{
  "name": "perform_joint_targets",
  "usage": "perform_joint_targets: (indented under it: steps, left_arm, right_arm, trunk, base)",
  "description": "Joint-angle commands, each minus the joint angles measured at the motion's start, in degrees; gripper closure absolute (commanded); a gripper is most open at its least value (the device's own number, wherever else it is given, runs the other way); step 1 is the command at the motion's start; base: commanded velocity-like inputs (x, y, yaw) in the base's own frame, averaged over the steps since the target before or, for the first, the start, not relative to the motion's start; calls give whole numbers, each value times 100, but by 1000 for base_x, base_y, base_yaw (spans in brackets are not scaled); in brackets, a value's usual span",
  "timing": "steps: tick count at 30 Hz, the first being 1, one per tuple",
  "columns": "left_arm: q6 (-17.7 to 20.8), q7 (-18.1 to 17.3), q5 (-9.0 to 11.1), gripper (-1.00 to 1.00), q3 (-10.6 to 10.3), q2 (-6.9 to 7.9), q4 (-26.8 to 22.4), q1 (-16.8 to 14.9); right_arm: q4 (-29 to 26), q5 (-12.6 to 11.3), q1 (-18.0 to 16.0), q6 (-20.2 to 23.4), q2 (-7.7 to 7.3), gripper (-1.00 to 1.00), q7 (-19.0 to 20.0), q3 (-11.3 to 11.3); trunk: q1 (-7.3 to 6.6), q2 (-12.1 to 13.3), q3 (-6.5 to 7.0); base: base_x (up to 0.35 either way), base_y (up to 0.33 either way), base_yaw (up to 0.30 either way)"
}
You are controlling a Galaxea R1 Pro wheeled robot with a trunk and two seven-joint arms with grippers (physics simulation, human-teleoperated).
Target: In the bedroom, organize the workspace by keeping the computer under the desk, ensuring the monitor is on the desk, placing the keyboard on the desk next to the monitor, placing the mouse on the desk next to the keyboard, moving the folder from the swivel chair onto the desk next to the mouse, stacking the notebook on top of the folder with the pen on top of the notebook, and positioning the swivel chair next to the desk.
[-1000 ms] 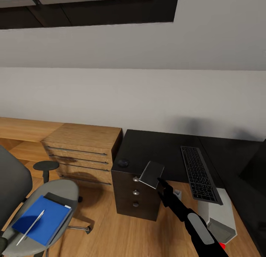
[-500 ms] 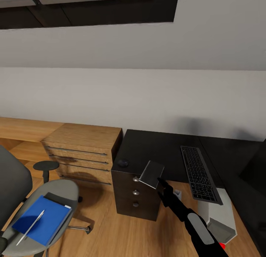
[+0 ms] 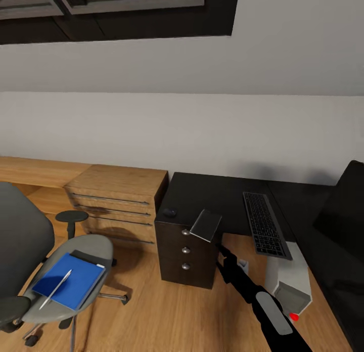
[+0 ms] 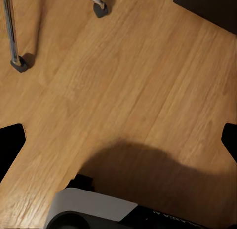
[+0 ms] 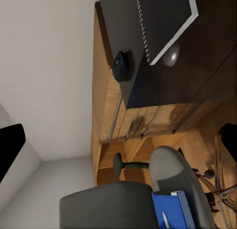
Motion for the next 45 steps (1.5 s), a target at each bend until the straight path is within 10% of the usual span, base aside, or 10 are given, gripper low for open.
perform_joint_targets:
  steps: [1, 17, 19, 22, 31, 45]
  left_arm:
    - [21, 48, 35, -100, -19, 7, -14, 0]
    - [7, 51, 19, -100, -11, 12, -15, 0]
    - [8, 59, 20, -100, -16, 6, -15, 0]
    - [10, 66, 29, -100, -30, -4, -11, 0]
    - [10, 84, 37, -100, -159, -11, 167, 0]
    - [3, 82, 40, -100, -286, -46, 648, 0]
  right_arm:
    - [2, -33, -2, -89, 2, -100, 0, 16]
    - [195, 670, -2, -1828, 312, -100, -651, 880]
    - [1080, 1316, -2, -2712, 386, -100, -720, 1514]
    - [1606, 1762, -2, -3529, 415, -100, -740, 1811]
    - [3058, 2231, -2, -4960, 458, -100, -751, 1998]
    - [3899, 2307, -2, -5260, 627, -100, -746, 2047]
  trunk:
    - [-3, -4, -5]
    - [-3, -4, -5]
    - [-25, 36, 13]
    - [-91, 156, 67]
    - [-288, 517, 228]
    - [-596, 1079, 480]
  base:
    - [-332, 0, 0]
    - [-235, 0, 0]
    - [-25, 0, 0]
    - [-8, 0, 0]
    - [-2, 0, 0]
    - [0, 0, 0]
